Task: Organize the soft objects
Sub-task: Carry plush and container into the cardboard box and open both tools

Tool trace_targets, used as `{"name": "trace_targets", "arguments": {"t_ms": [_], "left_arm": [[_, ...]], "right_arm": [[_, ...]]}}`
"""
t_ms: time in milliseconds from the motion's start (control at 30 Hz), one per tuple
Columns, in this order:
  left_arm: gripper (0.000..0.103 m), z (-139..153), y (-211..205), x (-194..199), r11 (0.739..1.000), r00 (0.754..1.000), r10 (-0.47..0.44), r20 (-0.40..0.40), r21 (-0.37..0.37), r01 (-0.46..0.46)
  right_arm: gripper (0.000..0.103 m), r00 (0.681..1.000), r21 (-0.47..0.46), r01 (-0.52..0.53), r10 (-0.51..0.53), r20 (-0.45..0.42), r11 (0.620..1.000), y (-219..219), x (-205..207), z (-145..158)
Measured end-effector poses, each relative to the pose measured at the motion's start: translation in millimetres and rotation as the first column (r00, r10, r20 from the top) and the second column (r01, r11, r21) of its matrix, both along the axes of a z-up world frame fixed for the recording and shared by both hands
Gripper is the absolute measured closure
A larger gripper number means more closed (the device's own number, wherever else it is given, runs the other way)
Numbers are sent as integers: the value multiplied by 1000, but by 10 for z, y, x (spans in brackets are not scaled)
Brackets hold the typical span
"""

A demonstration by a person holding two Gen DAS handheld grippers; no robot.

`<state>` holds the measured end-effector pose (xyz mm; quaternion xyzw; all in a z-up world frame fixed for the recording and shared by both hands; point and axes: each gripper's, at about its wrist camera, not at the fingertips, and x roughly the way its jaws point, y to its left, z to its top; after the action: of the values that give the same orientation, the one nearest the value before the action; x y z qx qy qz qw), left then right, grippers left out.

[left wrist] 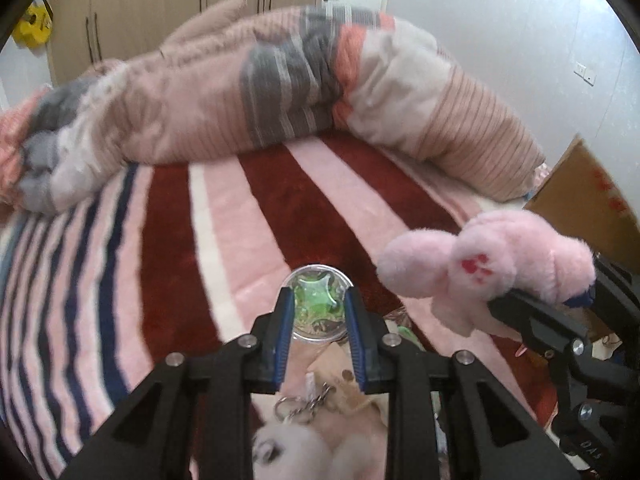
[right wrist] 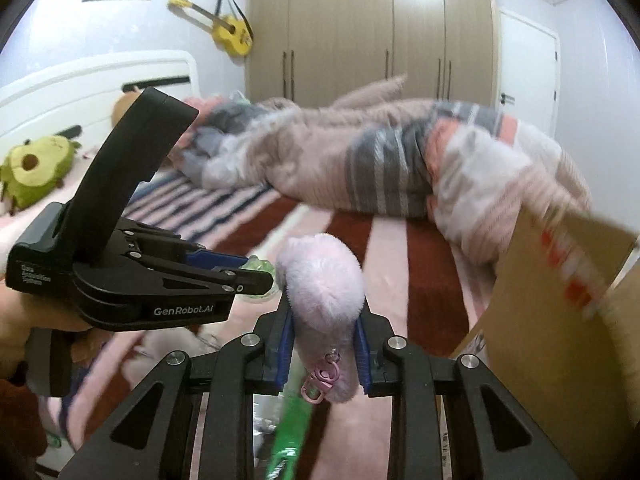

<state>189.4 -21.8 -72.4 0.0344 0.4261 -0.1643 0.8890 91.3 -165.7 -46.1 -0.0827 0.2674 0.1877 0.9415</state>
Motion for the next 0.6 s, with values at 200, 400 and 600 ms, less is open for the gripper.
{"name": "trace_targets", "arguments": {"t_ms": [200,400,600], "left_arm": [[80,571,85,-362,999,997,30,72,27,-32],[80,1123,-148,-806,999,987,-4,161,47,-4],[80,1499,-754,-1075,994,973,-111,200,5,112]], "right_arm": [[82,997,35,-50,47,68,998,-18,-323,488],[82,992,70,-33,25,122,997,-328,-626,911],[82,985,106,59,-76,156,993,-904,-833,1134]]}}
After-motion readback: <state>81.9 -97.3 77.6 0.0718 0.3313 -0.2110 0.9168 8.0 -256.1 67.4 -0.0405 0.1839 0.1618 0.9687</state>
